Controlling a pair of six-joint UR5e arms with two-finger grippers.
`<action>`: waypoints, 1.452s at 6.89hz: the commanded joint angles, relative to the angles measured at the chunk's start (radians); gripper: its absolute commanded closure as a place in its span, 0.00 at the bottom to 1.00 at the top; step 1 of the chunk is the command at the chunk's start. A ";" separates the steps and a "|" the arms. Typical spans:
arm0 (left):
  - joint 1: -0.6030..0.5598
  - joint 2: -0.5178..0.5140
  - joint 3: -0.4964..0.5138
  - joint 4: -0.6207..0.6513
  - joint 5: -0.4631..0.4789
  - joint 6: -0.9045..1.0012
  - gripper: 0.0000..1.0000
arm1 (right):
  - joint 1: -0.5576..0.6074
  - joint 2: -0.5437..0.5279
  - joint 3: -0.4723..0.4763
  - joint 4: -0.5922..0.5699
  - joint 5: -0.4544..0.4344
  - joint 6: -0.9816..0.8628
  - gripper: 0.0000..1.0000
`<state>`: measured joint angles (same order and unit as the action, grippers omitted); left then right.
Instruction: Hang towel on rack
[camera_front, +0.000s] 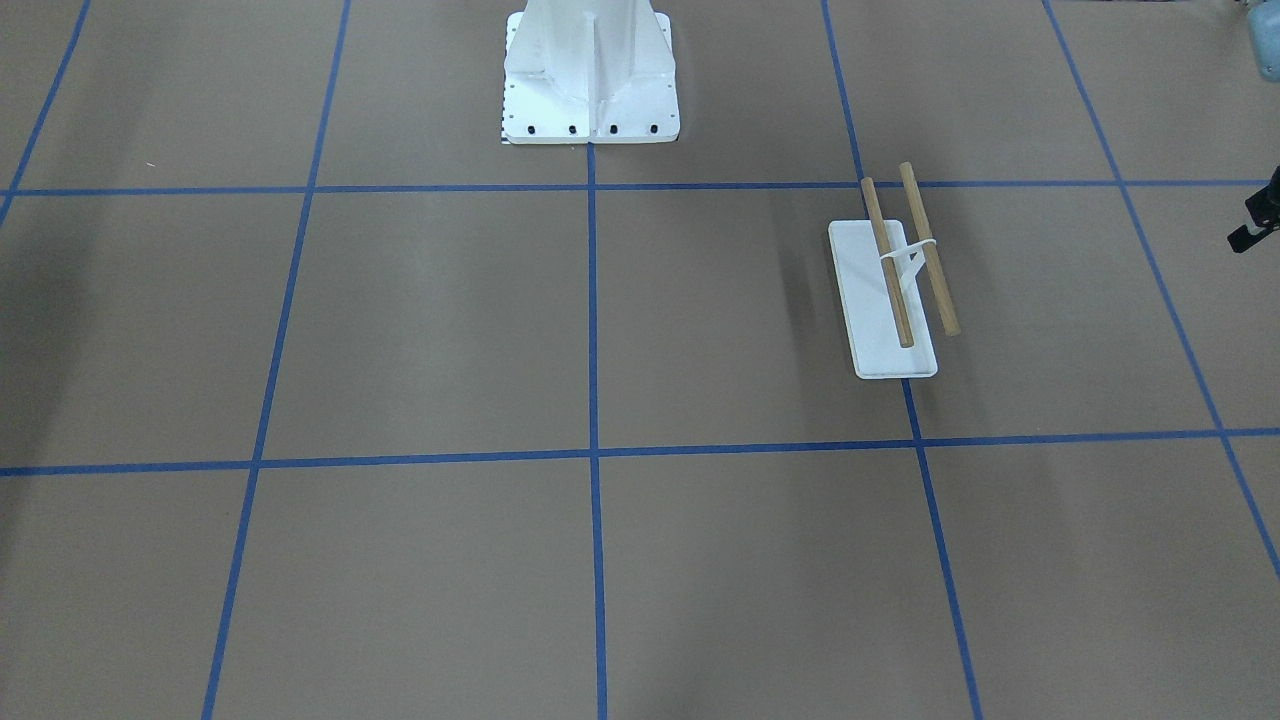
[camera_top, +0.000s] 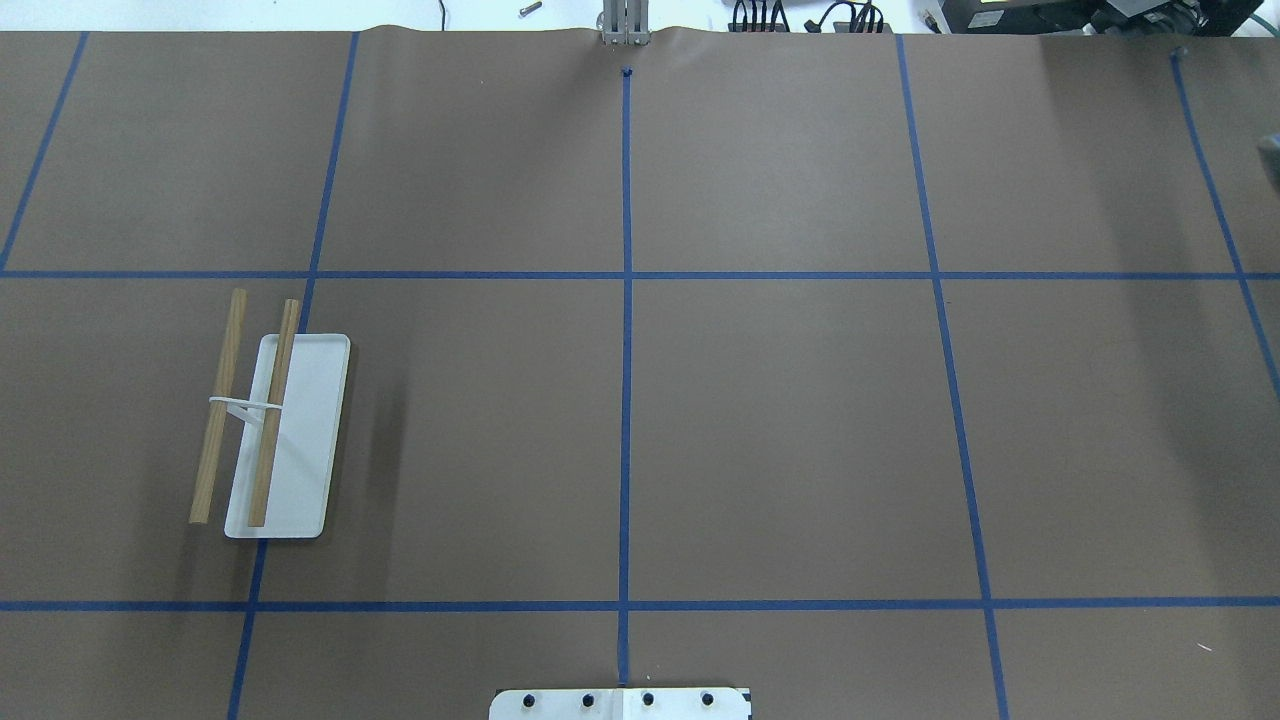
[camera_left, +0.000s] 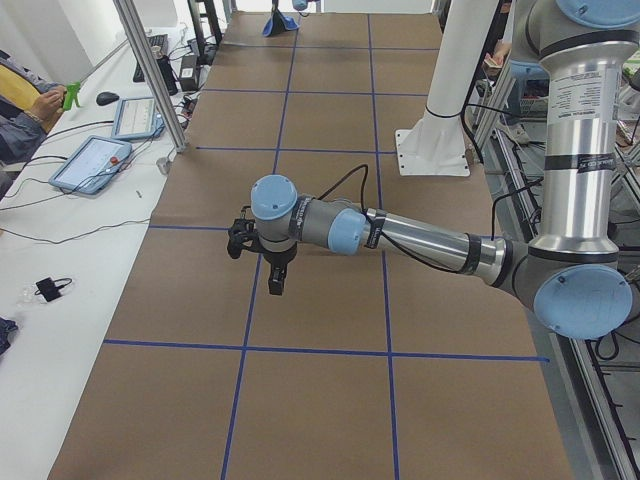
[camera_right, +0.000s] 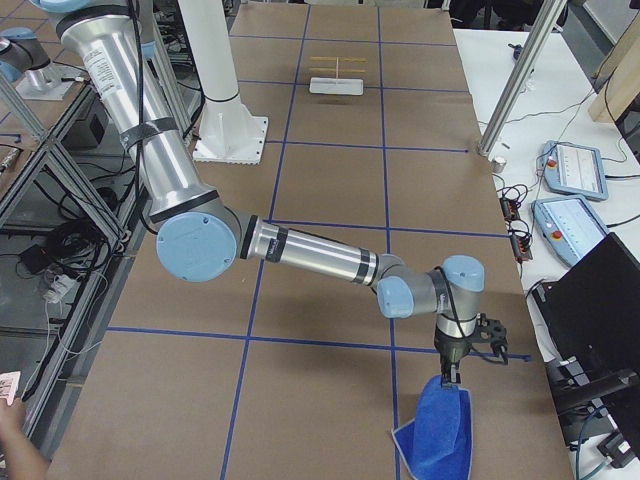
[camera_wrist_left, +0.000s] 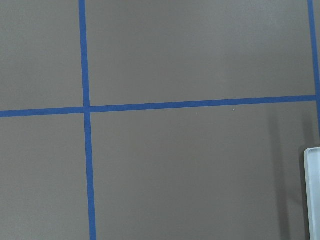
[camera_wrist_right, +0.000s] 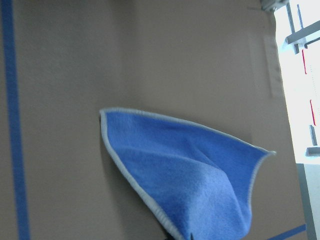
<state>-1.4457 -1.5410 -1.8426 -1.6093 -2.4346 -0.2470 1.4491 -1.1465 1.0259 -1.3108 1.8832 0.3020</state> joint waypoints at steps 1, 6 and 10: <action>0.010 -0.086 0.000 -0.003 -0.018 -0.206 0.02 | -0.028 0.010 0.358 -0.374 0.064 0.169 1.00; 0.229 -0.428 0.019 -0.091 -0.121 -1.124 0.02 | -0.307 0.287 0.730 -0.732 0.195 1.032 1.00; 0.459 -0.615 0.109 -0.444 0.079 -1.918 0.02 | -0.443 0.477 0.724 -0.668 0.248 1.517 1.00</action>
<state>-1.0701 -2.0863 -1.7538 -1.9798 -2.4706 -1.9167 1.0463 -0.7141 1.7527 -1.9995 2.1355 1.7044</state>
